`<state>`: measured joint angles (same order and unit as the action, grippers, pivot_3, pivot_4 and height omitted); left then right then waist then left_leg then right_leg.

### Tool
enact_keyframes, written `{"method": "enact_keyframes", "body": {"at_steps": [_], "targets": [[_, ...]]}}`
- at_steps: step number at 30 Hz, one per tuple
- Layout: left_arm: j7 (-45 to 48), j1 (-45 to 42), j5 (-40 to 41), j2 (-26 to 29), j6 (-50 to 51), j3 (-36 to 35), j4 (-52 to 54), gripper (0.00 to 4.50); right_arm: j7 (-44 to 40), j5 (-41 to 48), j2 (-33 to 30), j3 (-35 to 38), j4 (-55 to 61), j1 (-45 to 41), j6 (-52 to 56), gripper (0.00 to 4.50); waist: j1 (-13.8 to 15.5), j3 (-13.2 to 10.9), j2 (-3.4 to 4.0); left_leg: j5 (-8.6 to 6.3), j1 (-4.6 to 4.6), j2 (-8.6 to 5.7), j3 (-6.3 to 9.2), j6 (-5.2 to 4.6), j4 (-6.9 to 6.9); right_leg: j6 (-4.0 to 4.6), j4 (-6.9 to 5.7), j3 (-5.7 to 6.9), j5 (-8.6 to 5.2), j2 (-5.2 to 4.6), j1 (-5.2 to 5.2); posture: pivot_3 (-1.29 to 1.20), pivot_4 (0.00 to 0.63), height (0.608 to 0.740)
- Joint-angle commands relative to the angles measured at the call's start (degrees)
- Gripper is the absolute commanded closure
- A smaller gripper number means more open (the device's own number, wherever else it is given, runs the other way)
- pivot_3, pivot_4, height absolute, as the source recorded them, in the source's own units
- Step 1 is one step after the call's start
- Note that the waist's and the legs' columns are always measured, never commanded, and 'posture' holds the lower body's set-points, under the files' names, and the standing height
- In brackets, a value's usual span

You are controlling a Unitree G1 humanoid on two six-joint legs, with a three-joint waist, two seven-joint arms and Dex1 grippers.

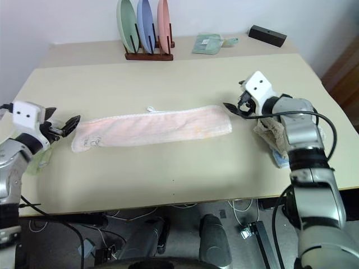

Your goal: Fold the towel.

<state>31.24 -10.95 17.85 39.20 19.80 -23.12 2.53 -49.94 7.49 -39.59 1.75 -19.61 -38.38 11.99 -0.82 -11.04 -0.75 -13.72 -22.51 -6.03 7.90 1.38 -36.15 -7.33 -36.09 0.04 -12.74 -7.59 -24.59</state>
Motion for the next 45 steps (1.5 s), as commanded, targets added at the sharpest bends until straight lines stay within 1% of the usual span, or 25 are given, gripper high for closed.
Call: {"method": "enact_keyframes", "body": {"at_steps": [1,3,5,7,9,11,13,16,19,22,25,26,27,31,33,34,37,40,42,44,45], "targets": [[-0.1,1.5,2.9,-1.6,1.8,1.4,10.4,0.59,-1.1,12.5,-1.4,4.7,23.3,9.8,19.6,0.11,0.3,0.0,0.01,0.00,-0.02,0.00,0.05,0.00,0.00,0.00,0.00,0.01,0.00,0.00,0.01,0.00,0.150,0.735],[2.1,2.5,2.5,-2.9,2.0,7.8,15.5,0.59,2.0,17.8,0.1,6.7,31.3,15.6,29.8,0.11,0.5,0.0,0.01,-0.02,0.02,-0.01,0.04,-0.03,-0.04,0.00,0.01,0.00,0.00,-0.02,0.09,0.00,0.150,0.735],[3.1,2.8,1.9,-3.8,2.8,12.1,18.1,0.59,5.1,20.9,1.4,8.1,35.7,18.5,36.2,0.11,0.5,0.0,0.00,-0.02,0.02,-0.03,0.01,-0.04,-0.12,-0.01,0.03,-0.01,0.00,-0.04,0.15,0.00,0.150,0.735],[5.2,3.3,0.9,-5.3,2.2,19.3,20.9,0.59,10.6,26.4,6.2,11.6,40.4,22.5,44.5,0.11,0.4,0.0,-0.01,-0.02,0.02,-0.03,-0.02,-0.04,-0.14,-0.01,0.04,-0.01,0.00,-0.03,0.15,0.00,0.150,0.735],[6.7,3.5,1.4,-7.4,2.0,24.6,22.9,0.59,16.3,29.7,10.6,14.5,44.2,25.7,51.6,0.11,0.5,0.1,0.00,-0.02,0.05,0.00,-0.02,-0.04,-0.09,0.01,0.01,-0.02,0.00,-0.02,0.15,0.00,0.150,0.735],[7.1,3.7,2.3,-9.3,2.5,27.6,24.2,0.59,22.9,31.9,16.0,18.3,46.1,26.1,57.9,0.11,0.3,0.1,0.01,-0.03,0.05,0.00,-0.01,-0.06,-0.05,0.01,0.02,-0.02,0.00,-0.01,0.13,0.00,0.150,0.735],[7.4,3.9,2.4,-10.4,2.8,29.2,24.8,0.59,29.2,32.6,21.4,21.7,46.3,24.7,62.8,0.11,0.2,0.1,0.02,-0.03,0.04,0.00,-0.04,-0.06,-0.04,0.01,0.02,-0.04,0.00,-0.01,0.08,0.00,0.150,0.735],[7.9,4.0,1.4,-10.5,2.6,30.8,24.5,0.59,36.8,31.7,27.9,25.6,43.7,21.4,66.8,0.11,0.3,0.1,0.10,-0.02,0.07,0.01,-0.04,-0.05,-0.05,0.01,0.00,-0.04,0.00,0.02,0.09,0.00,0.150,0.735],[7.9,4.3,1.9,-10.6,3.0,30.3,24.2,0.59,45.2,30.7,35.1,32.2,36.4,14.0,65.8,0.11,0.1,0.1,0.14,-0.02,0.08,0.01,-0.06,-0.05,-0.05,0.01,0.00,-0.04,0.00,0.02,0.10,0.00,0.150,0.735],[7.8,4.9,2.9,-10.7,3.6,29.7,24.5,0.59,49.4,30.1,37.3,35.7,30.7,9.5,64.2,0.11,0.2,0.2,0.17,-0.02,0.09,0.00,-0.05,-0.05,-0.03,0.01,0.00,-0.03,0.00,0.03,0.10,0.00,0.150,0.735],[7.2,6.0,3.1,-10.9,3.8,29.3,25.3,0.59,52.2,29.0,37.5,36.6,23.5,6.0,59.7,0.11,0.1,0.2,0.18,-0.03,0.09,-0.03,-0.04,-0.07,-0.03,0.01,0.01,-0.02,0.00,0.01,0.12,0.00,0.150,0.735],[7.0,6.4,3.0,-10.9,3.8,29.3,25.7,0.59,52.6,28.9,37.4,36.5,22.1,5.4,58.6,0.65,0.1,0.2,0.18,-0.02,0.09,-0.03,-0.05,-0.07,-0.03,0.01,0.01,-0.02,0.00,0.01,0.13,0.00,0.150,0.735],[6.7,6.9,3.1,-10.9,3.8,29.3,26.0,0.59,52.8,29.0,37.2,36.2,21.3,5.1,57.7,0.97,0.1,0.2,0.19,-0.02,0.10,-0.03,-0.04,-0.07,-0.04,0.01,0.00,-0.02,0.00,0.02,0.14,0.00,0.150,0.735],[5.7,8.3,3.2,-11.1,4.0,29.2,27.1,0.59,53.1,29.5,36.6,34.9,21.3,4.9,55.0,2.95,0.0,0.2,0.21,-0.02,0.11,-0.02,-0.04,-0.07,-0.04,0.01,0.00,-0.02,0.00,0.02,0.15,0.00,0.150,0.735],[5.4,9.1,3.0,-11.3,3.7,29.7,27.4,0.59,53.5,30.1,36.4,35.0,22.5,5.2,54.1,4.10,0.0,0.2,0.24,-0.02,0.11,-0.02,-0.04,-0.07,-0.02,0.01,0.00,-0.02,0.00,0.02,0.14,0.00,0.150,0.735],[5.3,9.3,2.9,-11.4,3.6,30.0,27.4,0.59,53.5,30.4,36.3,35.1,23.1,5.3,53.4,4.43,0.0,0.2,0.24,-0.02,0.11,-0.02,-0.04,-0.07,-0.02,0.01,0.00,-0.02,0.00,0.02,0.14,0.00,0.150,0.735],[5.5,9.4,3.0,-11.9,3.5,30.7,27.1,0.59,54.2,32.8,36.3,36.3,26.8,5.9,53.2,4.43,0.2,0.2,0.26,-0.02,0.10,-0.03,-0.04,-0.07,-0.03,0.01,0.00,-0.02,0.00,0.02,0.14,0.00,0.150,0.735],[5.7,9.0,2.9,-12.3,3.3,31.1,26.1,0.59,54.7,35.1,34.0,37.1,31.4,6.6,54.5,4.43,0.1,0.2,0.28,-0.03,0.08,-0.03,-0.03,-0.09,-0.02,0.01,0.02,-0.03,0.00,0.01,0.14,0.00,0.150,0.735],[6.0,8.6,2.8,-12.8,3.0,31.5,25.3,0.59,52.9,34.4,28.1,35.4,34.7,7.7,55.6,4.43,0.2,0.2,0.31,-0.03,0.08,-0.02,-0.03,-0.09,-0.01,0.01,0.02,-0.02,0.00,0.02,0.13,0.00,0.150,0.735],[6.3,8.3,2.7,-13.0,2.8,31.7,24.8,0.59,51.7,34.4,24.7,33.8,36.0,8.4,55.8,4.43,0.2,0.2,0.31,-0.03,0.06,-0.04,-0.04,-0.09,-0.02,0.00,0.04,-0.02,-0.01,0.00,0.13,0.00,0.150,0.735],[6.6,7.9,2.7,-13.2,2.6,32.0,24.4,0.59,48.2,33.2,20.3,29.7,37.5,9.0,54.9,4.43,0.2,0.2,0.31,-0.04,0.07,-0.04,-0.04,-0.10,-0.02,0.00,0.04,-0.02,-0.01,0.00,0.14,0.00,0.150,0.735]]}}
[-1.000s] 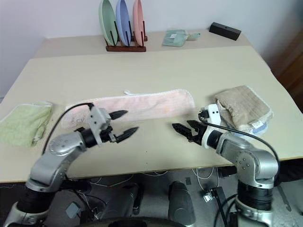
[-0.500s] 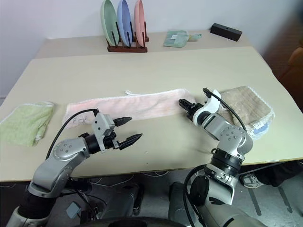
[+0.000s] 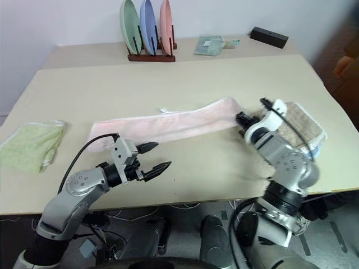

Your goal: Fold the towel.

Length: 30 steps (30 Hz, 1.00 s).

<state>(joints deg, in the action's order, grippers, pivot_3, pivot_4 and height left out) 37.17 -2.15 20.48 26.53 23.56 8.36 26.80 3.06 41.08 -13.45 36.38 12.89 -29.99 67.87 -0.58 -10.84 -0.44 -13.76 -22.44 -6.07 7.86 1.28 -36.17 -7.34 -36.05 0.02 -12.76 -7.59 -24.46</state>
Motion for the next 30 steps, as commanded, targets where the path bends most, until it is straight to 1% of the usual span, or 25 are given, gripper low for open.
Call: {"method": "enact_keyframes", "body": {"at_steps": [1,3,4,7,8,9,10,12,14,15,17,21,23,26,28,30], "targets": [[1.0,-1.3,0.1,-0.7,-1.3,0.8,-0.2,0.59,-7.4,-1.3,-9.2,-8.0,6.0,1.1,-1.7,4.43,-0.1,0.0,0.02,0.00,0.00,0.02,-0.01,0.00,0.01,0.00,0.02,0.00,-0.01,0.01,0.00,0.00,0.150,0.735],[1.4,-2.1,0.2,-1.0,-1.3,1.2,-0.6,0.59,-13.6,-3.8,-15.8,-16.7,8.8,1.8,-4.8,4.43,-0.5,0.0,0.03,-0.01,0.02,0.05,-0.08,-0.01,0.02,-0.02,0.02,0.00,-0.02,0.02,0.00,0.00,0.150,0.735],[1.5,-2.3,0.2,-1.1,-1.3,1.3,-0.7,0.59,-15.4,-4.5,-17.4,-19.2,9.4,2.0,-6.1,4.43,-0.6,0.0,0.03,-0.02,0.03,0.09,-0.14,-0.03,0.04,-0.02,0.02,0.00,-0.02,0.03,-0.01,0.00,0.150,0.735],[1.8,-2.7,0.6,-1.2,-0.8,1.4,-0.6,0.59,-23.2,-7.9,-23.1,-31.3,13.4,2.2,-10.5,4.43,-0.5,0.0,0.02,-0.04,0.04,0.19,-0.20,-0.07,0.05,-0.02,0.04,0.00,-0.03,0.10,-0.01,0.00,0.150,0.735],[1.8,-2.7,0.7,-1.3,-0.5,1.6,-0.2,0.59,-26.7,-12.0,-25.7,-39.0,14.9,1.8,-14.1,4.43,-0.4,0.0,0.02,-0.04,0.03,0.19,-0.19,-0.07,0.04,-0.02,0.04,0.00,-0.03,0.10,-0.01,0.00,0.150,0.735],[1.8,-2.7,0.7,-1.4,-0.3,1.7,0.0,0.59,-29.1,-15.2,-27.4,-44.2,15.7,1.6,-16.8,4.43,-0.3,0.0,0.01,-0.05,0.01,0.17,-0.19,-0.08,0.01,-0.03,0.06,0.00,-0.04,0.08,-0.01,0.00,0.150,0.735],[1.8,-2.6,0.8,-1.4,-0.2,1.8,0.2,0.59,-30.5,-17.3,-28.4,-47.4,16.0,1.4,-18.8,4.43,-0.2,0.0,-0.02,-0.05,0.01,0.14,-0.18,-0.08,0.01,-0.04,0.09,0.01,-0.04,0.06,0.00,0.00,0.150,0.735],[1.3,-1.8,0.8,-1.6,0.2,2.0,1.2,0.59,-29.5,-21.3,-24.9,-53.6,12.1,0.6,-21.0,4.43,0.0,0.0,-0.08,-0.05,-0.03,0.12,-0.17,-0.09,0.00,-0.08,0.16,0.01,-0.06,0.03,0.01,0.00,0.150,0.735],[0.8,-1.0,0.8,-1.7,0.7,2.2,2.1,0.59,-28.4,-24.4,-21.6,-57.2,8.7,-0.1,-22.4,4.43,0.0,0.0,-0.11,-0.05,-0.04,0.11,-0.15,-0.08,-0.03,-0.08,0.21,0.01,-0.05,0.02,0.04,0.00,0.150,0.735],[0.5,-0.6,0.8,-1.7,1.0,2.1,2.7,0.59,-28.2,-25.4,-19.9,-57.8,7.3,-0.5,-22.8,4.43,0.0,0.0,-0.11,-0.05,-0.05,0.09,-0.13,-0.08,-0.04,-0.08,0.21,0.01,-0.05,0.01,0.04,0.00,0.150,0.735],[0.1,0.0,0.8,-1.7,1.5,1.9,3.4,0.59,-28.3,-26.8,-17.8,-58.3,5.4,-1.0,-23.4,4.43,0.1,0.0,-0.10,-0.05,-0.05,0.08,-0.09,-0.08,-0.03,-0.07,0.23,0.00,-0.05,0.01,0.03,0.00,0.150,0.735],[-0.4,1.2,0.9,-1.3,2.2,1.4,4.7,0.59,-29.0,-29.8,-15.8,-59.2,2.9,-1.1,-24.7,4.43,0.1,0.0,-0.11,-0.05,-0.06,0.05,-0.04,-0.08,-0.03,-0.07,0.23,0.01,-0.04,0.02,0.03,0.00,0.150,0.735],[-0.4,1.5,0.9,-1.3,2.3,1.3,4.9,0.59,-29.2,-30.3,-14.6,-58.6,2.1,-1.1,-24.8,4.43,0.0,0.0,-0.11,-0.05,-0.05,0.05,-0.03,-0.07,0.00,-0.07,0.23,0.01,-0.05,0.02,0.03,0.00,0.150,0.735],[-0.6,1.4,0.8,-1.4,2.4,1.5,4.8,0.59,-28.9,-30.3,-12.6,-56.9,1.4,-1.2,-24.3,3.65,0.0,0.0,-0.10,-0.05,-0.05,0.06,-0.03,-0.07,0.01,-0.07,0.22,0.01,-0.05,0.04,0.02,0.00,0.150,0.735],[-0.7,1.2,0.9,-1.6,2.6,1.6,4.8,0.59,-30.1,-30.0,-12.6,-56.5,2.8,-0.8,-24.2,2.71,0.0,0.0,-0.10,-0.05,-0.05,0.06,-0.03,-0.07,0.01,-0.07,0.22,0.01,-0.05,0.04,0.02,0.00,0.150,0.735],[-0.7,1.2,1.1,-1.5,2.7,1.3,4.8,0.59,-32.7,-28.2,-13.3,-55.2,5.9,0.2,-24.7,1.63,0.1,0.0,-0.10,-0.05,-0.05,0.06,-0.03,-0.07,0.01,-0.07,0.22,0.01,-0.05,0.03,0.02,0.00,0.150,0.735]]}}
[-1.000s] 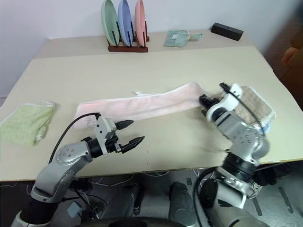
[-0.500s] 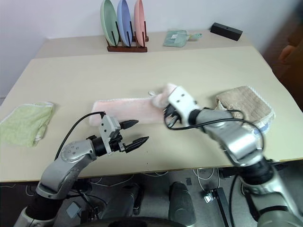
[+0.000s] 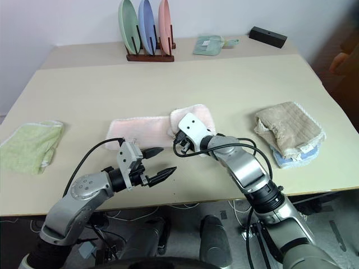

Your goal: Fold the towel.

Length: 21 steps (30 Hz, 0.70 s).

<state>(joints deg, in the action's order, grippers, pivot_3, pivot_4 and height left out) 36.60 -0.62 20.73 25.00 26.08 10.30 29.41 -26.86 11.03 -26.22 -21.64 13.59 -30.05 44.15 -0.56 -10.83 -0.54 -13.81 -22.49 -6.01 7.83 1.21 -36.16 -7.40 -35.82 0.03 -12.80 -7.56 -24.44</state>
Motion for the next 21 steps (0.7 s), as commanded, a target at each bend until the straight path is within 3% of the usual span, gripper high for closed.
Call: {"method": "enact_keyframes", "body": {"at_steps": [1,2,7,10,15,16,21], "targets": [[-0.2,-0.2,0.9,0.2,0.2,-1.0,2.3,0.59,-4.5,2.8,-1.5,3.7,7.0,0.9,-1.5,1.19,0.1,0.0,0.00,0.00,0.00,0.00,0.00,0.00,0.00,0.00,0.00,0.00,0.00,0.00,0.00,0.00,0.150,0.735],[-0.4,0.1,1.1,0.4,0.3,-1.6,2.4,0.59,-6.2,3.4,-2.6,4.7,8.5,1.7,-2.7,0.69,0.1,0.0,0.00,0.00,-0.01,-0.01,0.00,0.00,0.00,0.00,0.00,0.00,0.00,0.00,0.00,0.00,0.150,0.735],[-2.4,1.8,3.7,0.9,1.5,-7.9,2.8,0.59,-11.4,12.5,-4.5,15.7,11.0,3.9,-1.2,0.69,0.0,0.0,0.00,0.00,-0.01,0.01,0.01,-0.01,0.00,-0.01,0.03,0.00,-0.01,0.01,0.01,0.00,0.150,0.735],[-2.7,3.6,4.3,1.9,1.9,-10.4,3.4,0.59,-12.1,17.0,-3.0,20.8,7.8,2.4,0.1,1.61,-0.1,0.0,0.00,-0.01,0.01,0.04,0.00,-0.01,0.02,-0.01,0.02,0.00,-0.01,0.02,0.01,0.00,0.150,0.735],[-3.1,6.2,4.5,2.7,1.9,-11.7,4.3,0.59,-8.0,9.8,1.0,17.7,-7.8,-3.4,-5.0,4.17,-0.1,0.0,0.00,0.00,0.04,0.04,-0.03,-0.01,0.02,0.01,0.02,0.00,0.00,0.02,0.01,0.00,0.150,0.735],[-3.3,6.4,4.5,2.7,1.9,-11.7,4.5,0.59,-7.3,8.3,2.0,17.0,-10.6,-4.0,-6.7,4.45,0.0,0.0,-0.01,0.00,0.04,0.04,-0.03,0.00,0.02,0.02,0.02,0.00,0.00,0.02,0.01,0.00,0.150,0.735],[-5.6,8.2,4.2,1.3,2.1,-12.0,5.6,0.59,-8.8,0.1,4.4,9.7,-21.6,-3.1,-16.8,4.45,-0.1,0.0,0.00,-0.01,0.02,-0.03,-0.02,-0.01,0.04,0.01,0.03,0.00,0.01,-0.03,0.00,0.00,0.150,0.735]]}}
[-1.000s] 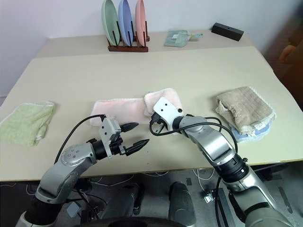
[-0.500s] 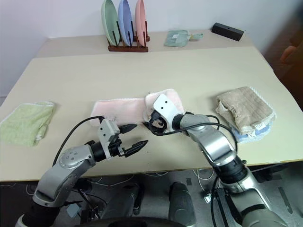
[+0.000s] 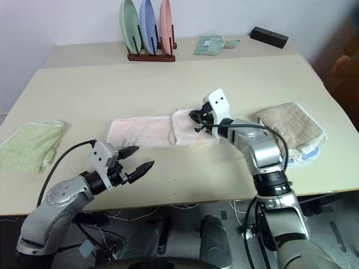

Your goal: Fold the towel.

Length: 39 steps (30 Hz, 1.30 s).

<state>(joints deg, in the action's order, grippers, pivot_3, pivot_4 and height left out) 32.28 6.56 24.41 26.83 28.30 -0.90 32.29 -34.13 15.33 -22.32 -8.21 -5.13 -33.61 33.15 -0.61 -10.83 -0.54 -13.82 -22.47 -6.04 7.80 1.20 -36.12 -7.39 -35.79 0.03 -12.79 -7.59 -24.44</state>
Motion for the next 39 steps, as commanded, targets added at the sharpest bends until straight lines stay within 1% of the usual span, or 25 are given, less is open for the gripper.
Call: {"method": "enact_keyframes", "body": {"at_steps": [1,5,7,11,12,13,14,17,19,21,25,29,32,33,36,37,38,39], "targets": [[-1.9,1.5,0.7,-1.0,-0.1,-1.0,3.0,0.59,-2.0,-5.3,0.7,-5.2,-4.0,1.1,-6.9,4.45,-0.1,0.0,0.00,0.00,0.00,0.00,-0.01,0.00,0.00,0.00,-0.01,0.00,0.00,0.00,0.00,0.00,0.150,0.735],[-3.9,3.3,0.8,-2.3,-0.5,-1.7,3.8,0.59,-3.1,-9.9,0.3,-8.8,-6.2,2.9,-11.1,4.45,-0.2,0.0,-0.02,0.00,0.04,0.02,0.00,0.00,0.01,0.00,-0.02,-0.01,0.00,0.01,0.01,0.00,0.150,0.735],[-5.8,4.3,1.4,-3.7,0.2,-2.6,4.3,0.59,-2.5,-9.7,0.8,-6.9,-6.1,2.7,-12.6,4.45,-0.2,0.0,-0.02,0.00,0.05,0.03,0.01,0.01,0.00,0.00,-0.03,0.00,0.00,0.03,0.02,0.00,0.150,0.735],[-9.6,6.9,3.5,-6.1,2.8,-4.8,5.6,0.59,-3.2,-6.0,1.2,-1.1,-3.1,0.1,-13.3,4.45,-0.1,0.0,-0.02,0.00,0.06,0.04,0.01,0.01,0.00,0.00,-0.03,-0.01,0.00,0.03,0.02,0.00,0.150,0.735],[-10.9,7.7,4.9,-7.1,3.9,-5.7,5.9,0.34,-4.1,-5.2,0.6,-0.1,-2.0,-0.7,-13.6,3.92,-0.1,0.0,-0.01,0.00,0.05,0.04,0.01,0.01,0.00,0.00,-0.03,-0.01,0.00,0.03,0.02,0.00,0.150,0.735],[-13.5,8.2,7.2,-9.2,5.5,-7.6,6.1,0.04,-6.0,-4.1,-0.6,0.9,0.1,-1.8,-14.0,3.60,-0.1,0.0,-0.01,-0.01,0.04,0.03,0.01,0.01,-0.01,0.00,-0.02,-0.01,0.00,0.02,0.02,0.00,0.150,0.735],[-15.3,8.5,8.8,-10.6,6.7,-9.0,6.2,0.00,-7.3,-3.5,-1.4,1.5,1.5,-2.5,-14.2,3.16,0.0,0.0,0.01,-0.01,0.01,0.02,0.01,0.01,-0.02,0.00,-0.01,-0.01,0.00,0.02,0.01,0.00,0.150,0.735],[-21.1,7.3,12.9,-13.9,11.8,-12.0,5.9,0.00,-11.4,-1.6,-3.6,1.8,6.3,-3.3,-13.2,1.56,0.0,0.0,-0.02,-0.01,0.00,0.03,0.05,0.01,-0.02,-0.01,-0.01,0.01,-0.01,0.03,0.01,0.00,0.150,0.735],[-27.6,4.1,18.0,-17.9,15.7,-15.0,3.8,0.00,-13.1,-1.0,-4.4,1.2,9.5,-3.1,-12.7,0.56,0.2,0.0,-0.04,-0.01,0.02,0.05,0.07,0.01,-0.02,-0.01,-0.02,0.02,-0.01,0.04,0.03,0.00,0.150,0.735],[-34.1,0.1,22.0,-21.6,18.8,-18.0,1.4,0.00,-14.2,-1.0,-4.5,0.3,12.0,-2.5,-12.7,0.56,0.4,0.0,-0.09,-0.01,0.01,0.04,0.09,0.01,-0.07,-0.02,-0.02,0.05,-0.01,0.04,0.08,0.00,0.150,0.735],[-43.9,-6.7,28.6,-26.1,22.0,-22.7,-3.4,0.00,-14.4,-1.1,-4.1,-0.6,14.2,-1.3,-12.3,0.56,0.4,0.0,-0.12,-0.01,0.01,0.01,0.08,0.01,-0.09,-0.03,-0.01,0.05,-0.01,0.02,0.09,0.00,0.150,0.735],[-53.2,-14.9,32.2,-29.8,22.0,-26.2,-11.8,0.00,-13.4,-2.3,-3.2,-2.1,15.0,0.0,-13.1,0.56,1.3,0.0,-0.12,0.02,0.05,0.01,0.09,0.06,-0.12,-0.02,-0.04,0.05,0.00,0.04,0.11,0.00,0.150,0.735],[-55.7,-18.1,32.4,-30.0,21.4,-26.5,-15.0,0.78,-13.0,-2.8,-3.1,-2.6,15.7,0.5,-13.2,0.52,1.4,0.1,-0.11,0.03,0.07,-0.01,0.06,0.07,-0.14,-0.02,-0.05,0.04,0.00,0.02,0.15,0.00,0.150,0.735],[-56.1,-18.7,32.9,-30.1,21.0,-26.5,-15.4,1.22,-12.8,-2.8,-3.1,-2.7,16.0,0.6,-13.1,0.52,1.5,0.1,-0.12,0.03,0.07,-0.01,0.06,0.07,-0.14,-0.02,-0.05,0.04,0.00,0.02,0.15,0.00,0.150,0.735],[-56.5,-19.7,33.5,-29.8,20.3,-26.3,-16.0,2.81,-12.4,-2.9,-3.1,-2.6,16.9,1.0,-12.6,0.52,1.5,0.1,-0.12,0.03,0.07,-0.02,0.07,0.07,-0.14,-0.02,-0.04,0.04,0.00,0.02,0.15,0.00,0.150,0.735],[-56.5,-19.8,33.4,-29.6,20.0,-26.2,-16.2,3.21,-12.3,-2.8,-3.1,-2.6,17.1,1.1,-12.5,0.52,1.5,0.1,-0.12,0.03,0.07,-0.02,0.07,0.08,-0.14,-0.02,-0.04,0.04,0.00,0.02,0.15,0.00,0.150,0.735],[-56.3,-19.9,33.3,-29.4,19.7,-26.1,-16.2,3.74,-12.2,-2.8,-3.1,-2.6,17.3,1.3,-12.4,0.52,1.5,0.1,-0.13,0.03,0.06,-0.02,0.08,0.08,-0.14,-0.02,-0.04,0.04,0.00,0.02,0.15,0.00,0.150,0.735],[-55.9,-20.1,33.4,-29.3,18.7,-26.3,-16.0,4.18,-12.1,-2.8,-3.2,-2.6,17.7,1.5,-12.3,0.52,1.5,0.1,-0.13,0.03,0.06,-0.02,0.08,0.08,-0.14,-0.02,-0.04,0.04,0.00,0.02,0.15,0.00,0.150,0.735]]}}
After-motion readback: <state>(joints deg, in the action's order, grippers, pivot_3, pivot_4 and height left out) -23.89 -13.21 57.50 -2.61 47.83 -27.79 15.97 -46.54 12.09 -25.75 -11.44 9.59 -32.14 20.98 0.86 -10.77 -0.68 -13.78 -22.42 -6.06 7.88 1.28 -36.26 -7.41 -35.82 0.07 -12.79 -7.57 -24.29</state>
